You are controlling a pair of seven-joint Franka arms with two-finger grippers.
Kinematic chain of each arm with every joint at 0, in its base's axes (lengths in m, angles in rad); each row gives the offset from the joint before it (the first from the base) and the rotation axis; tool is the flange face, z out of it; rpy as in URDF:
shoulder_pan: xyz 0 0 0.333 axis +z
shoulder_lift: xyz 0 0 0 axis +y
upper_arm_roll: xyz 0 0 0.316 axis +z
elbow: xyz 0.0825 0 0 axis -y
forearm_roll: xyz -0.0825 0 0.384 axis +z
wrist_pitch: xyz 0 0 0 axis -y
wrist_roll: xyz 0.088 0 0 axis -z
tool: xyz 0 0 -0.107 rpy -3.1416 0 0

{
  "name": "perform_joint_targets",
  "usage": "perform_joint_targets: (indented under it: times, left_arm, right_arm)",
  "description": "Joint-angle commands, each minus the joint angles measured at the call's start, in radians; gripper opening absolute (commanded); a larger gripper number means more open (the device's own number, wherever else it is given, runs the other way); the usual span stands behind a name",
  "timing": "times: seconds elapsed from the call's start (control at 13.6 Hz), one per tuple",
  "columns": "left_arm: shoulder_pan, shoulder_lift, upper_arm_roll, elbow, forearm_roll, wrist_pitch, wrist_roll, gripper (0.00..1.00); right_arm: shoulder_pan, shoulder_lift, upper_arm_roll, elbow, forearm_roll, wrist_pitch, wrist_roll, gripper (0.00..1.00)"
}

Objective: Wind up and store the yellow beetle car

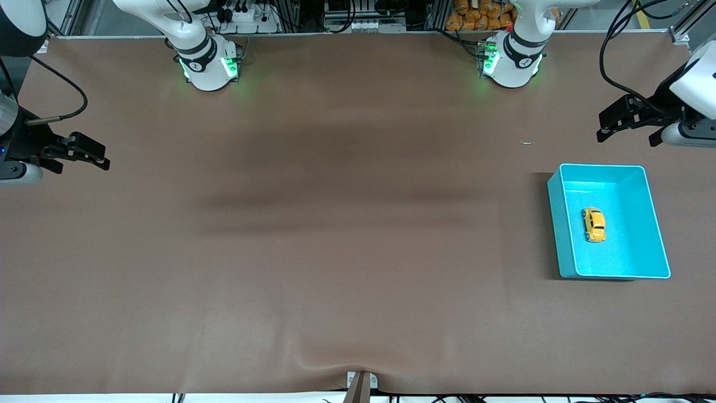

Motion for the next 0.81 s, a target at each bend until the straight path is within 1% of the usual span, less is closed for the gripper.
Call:
perform_joint_targets:
  times: [0.0, 0.37, 0.73]
  left_arm:
    - [-0.001, 0.009, -0.008, 0.022, 0.016, -0.035, -0.018, 1.00]
    - [-0.007, -0.001, -0.016, 0.009, 0.065, -0.041, -0.010, 1.00]
    - [0.000, -0.003, -0.024, 0.007, 0.068, -0.038, -0.008, 1.00]
  right_arm:
    - [-0.002, -0.001, 0.008, 0.006, -0.015, -0.003, 0.016, 1.00]
    - [-0.002, -0.001, 0.008, 0.006, -0.015, -0.003, 0.018, 1.00]
    - [-0.002, -0.001, 0.008, 0.006, -0.015, -0.003, 0.018, 1.00]
